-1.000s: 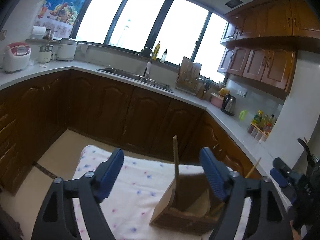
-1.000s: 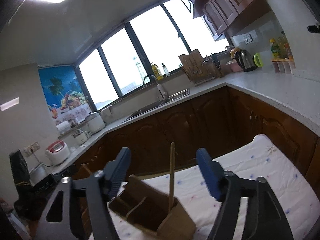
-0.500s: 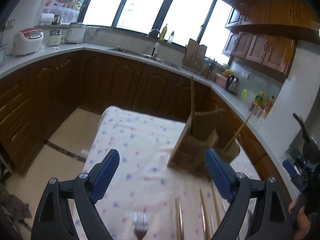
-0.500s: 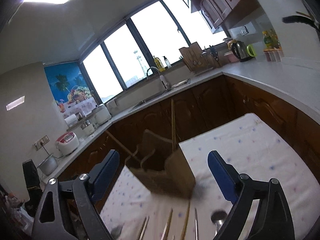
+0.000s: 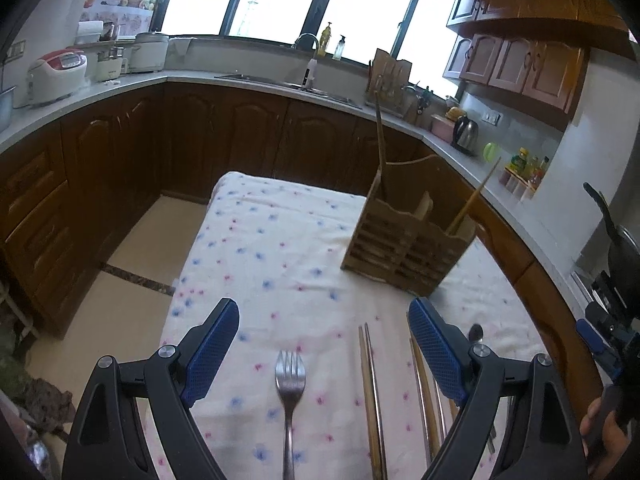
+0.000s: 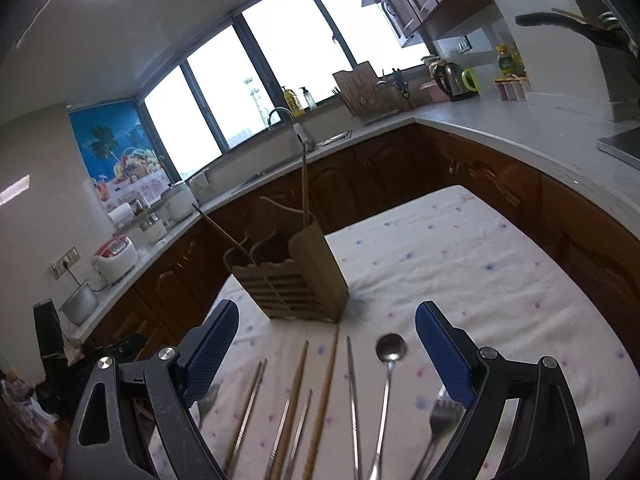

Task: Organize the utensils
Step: 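Move both tools back down to the remaining utensils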

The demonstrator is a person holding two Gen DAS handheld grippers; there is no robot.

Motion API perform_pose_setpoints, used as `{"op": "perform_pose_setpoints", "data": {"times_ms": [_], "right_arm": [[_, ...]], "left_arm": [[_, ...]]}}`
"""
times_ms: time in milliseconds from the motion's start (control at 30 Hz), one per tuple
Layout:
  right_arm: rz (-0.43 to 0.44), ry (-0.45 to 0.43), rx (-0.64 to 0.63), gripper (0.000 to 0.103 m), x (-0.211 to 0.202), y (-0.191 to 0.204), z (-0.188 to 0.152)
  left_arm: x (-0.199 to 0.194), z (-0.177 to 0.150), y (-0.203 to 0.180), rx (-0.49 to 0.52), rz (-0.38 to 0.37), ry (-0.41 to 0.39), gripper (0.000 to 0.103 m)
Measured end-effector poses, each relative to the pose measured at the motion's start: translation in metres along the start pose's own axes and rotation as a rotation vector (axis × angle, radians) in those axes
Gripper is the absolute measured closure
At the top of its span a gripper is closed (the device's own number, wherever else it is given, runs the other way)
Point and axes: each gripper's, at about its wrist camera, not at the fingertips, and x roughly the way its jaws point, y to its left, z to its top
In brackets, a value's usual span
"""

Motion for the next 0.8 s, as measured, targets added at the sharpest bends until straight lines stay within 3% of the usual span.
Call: {"op": "perform_pose_setpoints", "data": {"times_ms": [233,400,467,600,800], "right_arm": [[-0.044,0.014,-0.039,0.011,-0.007,-0.002,-0.012],[-0.06,0.054,-0.055,0.011,0.0,-0.004,-0.021],[-0.067,0.078,-0.062,0.011,0.005,-0.004,-0.025],[-0.082,0.136,-0.073,0.011,0.019,-0.005,-0.032],[-0.083,0.178,-0.08,0.012,0.033,-0.009,-0.039]], "left_arm": [[0.056,0.052,-0.075,0.017,0.025,0.035,0.016],[0.117,0.089,-0.126,0.038,0.043,0.064,0.016],[0.123,0.095,-0.13,0.049,0.05,0.078,0.016],[0.184,0.124,-0.164,0.071,0.06,0.117,0.016],[0.234,0.143,-0.185,0.104,0.077,0.186,0.017]]}}
